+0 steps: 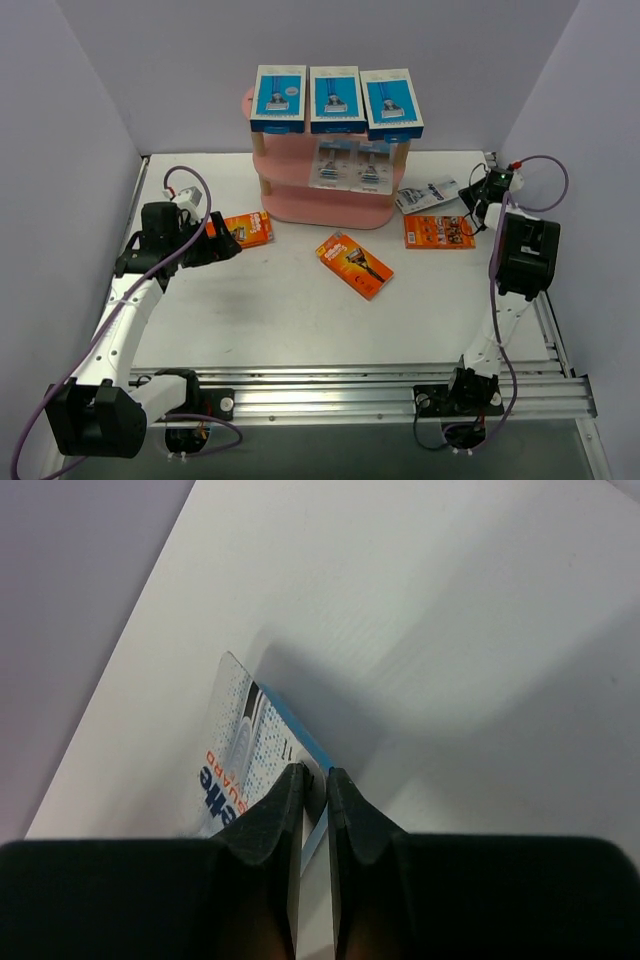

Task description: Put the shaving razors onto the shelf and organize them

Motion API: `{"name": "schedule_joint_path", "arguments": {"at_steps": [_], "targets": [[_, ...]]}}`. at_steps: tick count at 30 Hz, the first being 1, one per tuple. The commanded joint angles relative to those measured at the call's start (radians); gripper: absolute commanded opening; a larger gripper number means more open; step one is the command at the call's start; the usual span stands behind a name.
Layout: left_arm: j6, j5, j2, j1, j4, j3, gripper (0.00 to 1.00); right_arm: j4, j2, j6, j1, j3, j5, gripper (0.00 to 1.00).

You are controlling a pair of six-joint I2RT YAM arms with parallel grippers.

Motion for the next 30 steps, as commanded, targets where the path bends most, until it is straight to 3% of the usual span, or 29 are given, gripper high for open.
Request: {"name": "schedule_joint_path", "arguments": {"at_steps": [1, 17, 30], "targets": [[0.010, -0.012, -0.024, 0.006, 0.025, 0.002, 0.94, -0.052, -0.155, -0.017, -0.005, -0.063, -0.002, 0.00], [0.010, -0.030, -0.030, 0.003, 0.027, -0.002, 0.94, -0.155, -0.690, -0.027, -0.005, -0.351, -0.014, 0.00], [0.013, -0.038, -0.070, -0.020, 0.036, -0.009, 0.94, -0.452, -1.069, -0.086, 0.001, -0.477, -0.045, 0.00]]}}
